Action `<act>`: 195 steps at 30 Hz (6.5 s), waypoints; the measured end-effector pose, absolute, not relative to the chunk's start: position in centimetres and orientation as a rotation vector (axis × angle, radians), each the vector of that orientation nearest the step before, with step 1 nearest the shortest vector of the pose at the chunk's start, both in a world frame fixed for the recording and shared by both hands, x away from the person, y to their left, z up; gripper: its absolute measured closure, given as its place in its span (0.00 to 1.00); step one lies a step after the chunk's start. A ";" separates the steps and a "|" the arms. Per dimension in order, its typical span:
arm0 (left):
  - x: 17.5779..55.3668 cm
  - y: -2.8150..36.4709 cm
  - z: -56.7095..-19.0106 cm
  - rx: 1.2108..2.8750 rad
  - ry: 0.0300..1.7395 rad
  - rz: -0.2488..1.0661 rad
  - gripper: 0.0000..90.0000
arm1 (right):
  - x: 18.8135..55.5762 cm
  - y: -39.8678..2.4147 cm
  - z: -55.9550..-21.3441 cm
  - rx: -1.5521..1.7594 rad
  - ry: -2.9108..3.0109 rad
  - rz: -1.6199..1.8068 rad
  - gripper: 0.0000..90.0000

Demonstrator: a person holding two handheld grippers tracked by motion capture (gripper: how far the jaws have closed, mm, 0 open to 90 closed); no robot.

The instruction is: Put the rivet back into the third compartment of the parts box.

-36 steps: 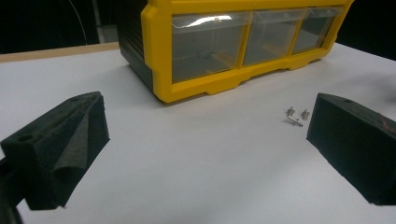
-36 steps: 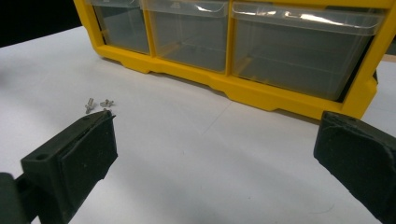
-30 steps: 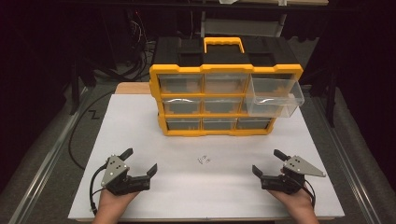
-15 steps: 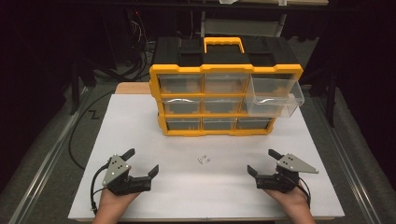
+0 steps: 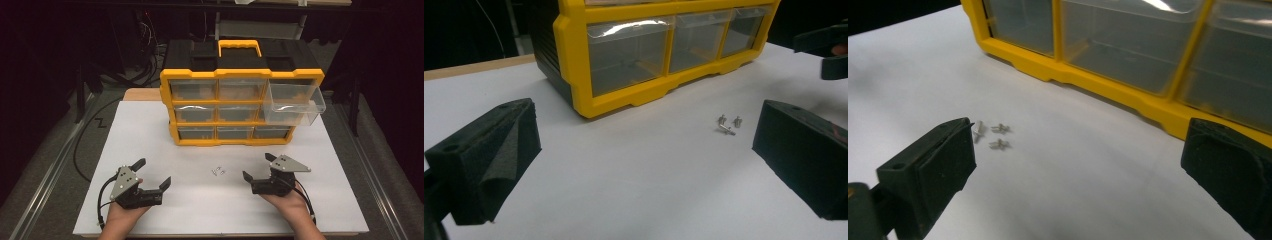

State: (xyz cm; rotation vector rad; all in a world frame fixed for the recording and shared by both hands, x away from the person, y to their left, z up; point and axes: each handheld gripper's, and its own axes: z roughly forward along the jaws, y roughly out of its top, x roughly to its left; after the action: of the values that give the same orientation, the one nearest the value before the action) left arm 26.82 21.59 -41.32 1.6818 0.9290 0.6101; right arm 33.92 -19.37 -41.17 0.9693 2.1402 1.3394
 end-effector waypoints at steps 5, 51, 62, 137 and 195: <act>26.7 21.6 -41.2 1.675 0.919 0.613 0.00 | 35.2 -17.1 -41.3 0.987 2.206 1.339 0.08; 26.2 21.4 -41.1 1.657 0.870 0.609 0.00 | 37.1 -9.2 -43.6 0.814 2.602 1.094 0.88; 26.3 21.4 -41.1 1.654 0.876 0.593 0.00 | 36.8 -8.8 -43.5 0.758 2.600 1.045 0.94; 26.6 21.1 -41.2 1.694 0.853 0.628 0.00 | 34.3 -21.0 -35.7 0.705 2.975 0.681 0.94; 26.3 20.9 -41.3 1.709 0.834 0.611 0.00 | 38.2 -21.2 -10.2 0.535 2.931 0.548 0.94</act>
State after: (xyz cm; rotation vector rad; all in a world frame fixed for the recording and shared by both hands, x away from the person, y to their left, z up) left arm 26.34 20.92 -41.30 1.7091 0.8343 0.6112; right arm 38.22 -21.18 -10.22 0.5353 2.9308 0.5477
